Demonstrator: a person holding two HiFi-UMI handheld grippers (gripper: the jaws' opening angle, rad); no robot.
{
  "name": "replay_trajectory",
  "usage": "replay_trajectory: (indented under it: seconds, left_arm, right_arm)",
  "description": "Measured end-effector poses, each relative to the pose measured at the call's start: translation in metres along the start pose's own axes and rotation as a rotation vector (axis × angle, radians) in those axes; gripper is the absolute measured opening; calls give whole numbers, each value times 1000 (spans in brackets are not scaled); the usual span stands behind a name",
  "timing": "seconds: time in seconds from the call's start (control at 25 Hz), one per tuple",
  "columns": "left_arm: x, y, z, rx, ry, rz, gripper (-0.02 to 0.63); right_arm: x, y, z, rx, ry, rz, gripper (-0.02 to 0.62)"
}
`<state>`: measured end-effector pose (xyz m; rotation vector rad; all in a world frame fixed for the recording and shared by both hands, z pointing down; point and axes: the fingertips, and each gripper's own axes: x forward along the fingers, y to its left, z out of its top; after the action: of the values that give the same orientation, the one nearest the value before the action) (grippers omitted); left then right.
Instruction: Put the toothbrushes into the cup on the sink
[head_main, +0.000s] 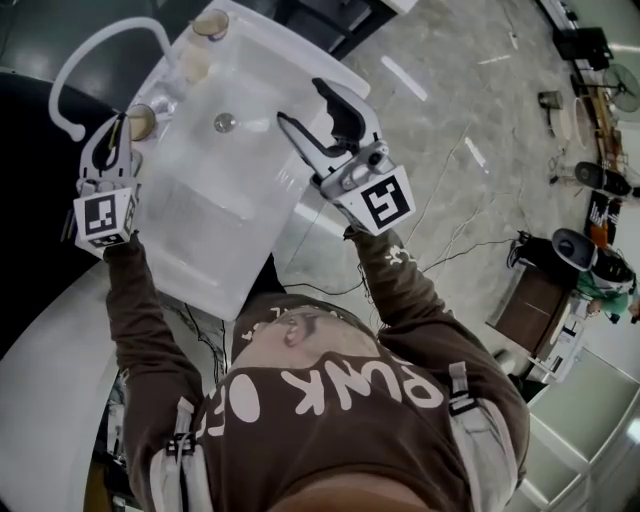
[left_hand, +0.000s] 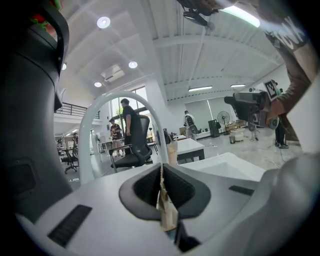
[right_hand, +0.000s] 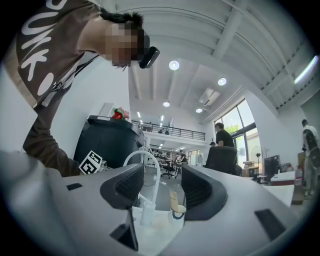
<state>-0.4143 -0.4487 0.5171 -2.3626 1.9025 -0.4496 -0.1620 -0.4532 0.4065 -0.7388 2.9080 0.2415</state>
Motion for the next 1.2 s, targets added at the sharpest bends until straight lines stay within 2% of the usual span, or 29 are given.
replay_trajectory:
  seconds: [0.16,0.32,0.36,0.44,0.52,0.68,0.84,0.96,1.2]
  left_arm:
    - [3,2,-15,-2,0,20,6]
    - [-1,-1,1,6,-25,37,9]
    - [-6,-3,8,9,-39,40,28]
    - [-19,-8,26,10,-75,44,128]
    - [-33,-18,48,14,-109,35,196]
    - [-76,-49,96,30,-169,9,240]
    - [-146,-107,139,49,-210,-24,247]
    - [-207,-164,167,9,-263,-53,249]
    - [-353,-293,212,26,-329,-69,247]
  right_arm:
    - [-15,0,-6,0,24,-17,222]
    - [-30,-2,1,-7,25,-30,224]
    - [-34,0,4,-11,23,-32,224]
    - [-42,5,10,-22,19,-31,224]
    - [-49,10,18,-31,10,-26,226]
    - [-64,26,45,-52,-32,-11,235]
    - [-101,63,81,-63,-87,14,244]
    - [-144,102,104,-74,-117,31,253]
    - [-275,202,157,-120,-176,49,258]
